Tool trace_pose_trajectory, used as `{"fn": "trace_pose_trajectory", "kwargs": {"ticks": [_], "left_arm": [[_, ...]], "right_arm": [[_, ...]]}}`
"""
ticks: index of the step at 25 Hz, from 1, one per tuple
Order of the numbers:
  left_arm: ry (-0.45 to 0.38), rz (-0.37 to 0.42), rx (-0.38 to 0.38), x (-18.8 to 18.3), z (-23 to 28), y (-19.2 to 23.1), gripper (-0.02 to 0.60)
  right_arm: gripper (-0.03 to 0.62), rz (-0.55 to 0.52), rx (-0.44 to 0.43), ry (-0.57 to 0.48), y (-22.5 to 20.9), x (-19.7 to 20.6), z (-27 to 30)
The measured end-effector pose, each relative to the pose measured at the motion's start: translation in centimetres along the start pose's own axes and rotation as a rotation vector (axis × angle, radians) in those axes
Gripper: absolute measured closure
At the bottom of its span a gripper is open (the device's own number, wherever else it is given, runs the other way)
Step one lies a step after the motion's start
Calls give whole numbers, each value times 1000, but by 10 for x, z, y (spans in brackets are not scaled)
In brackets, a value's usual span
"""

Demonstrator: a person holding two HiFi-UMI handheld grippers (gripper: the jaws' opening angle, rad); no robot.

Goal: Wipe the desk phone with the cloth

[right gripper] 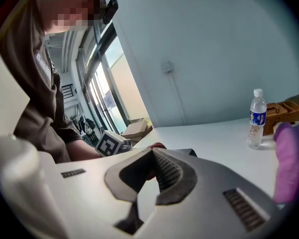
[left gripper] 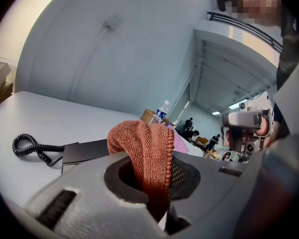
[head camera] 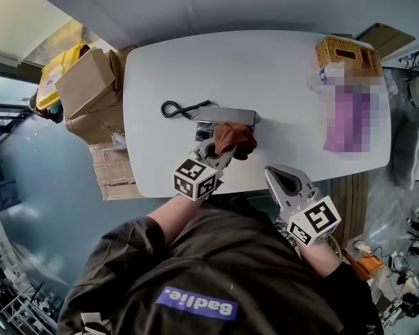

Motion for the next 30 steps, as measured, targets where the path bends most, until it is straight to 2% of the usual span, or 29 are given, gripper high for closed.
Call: {"fn": "trace_pose_trajectory", "kwargs": {"ticks": [8,14,23,26,30], "left_arm": [[74,9,-63,31,-15,43,549],[105,27,-115,41,-35,76,549],[145,7,-212,52,-65,121,549],[131,18,-201,34,-64,116,549],[70,22,-119,-1,-46,88,549]], "right_arm": [[568,-9,0,7,10,-3,16],[568,-2,-13,20,16,-4,32],[568,-15,-49,26,27,-7,56],[568,-17,-50,12,28,-11,56],[568,-5,-39,-4,25,-14,52]]}}
Point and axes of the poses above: the fingertips, and each gripper's own axes: z forward along the fingers, y to its left, x out of its underside, the point moved 3 cm from there along -z, backward along the fingers, and after that the axes turned 3 degrees about z, right-handed, at the moved point
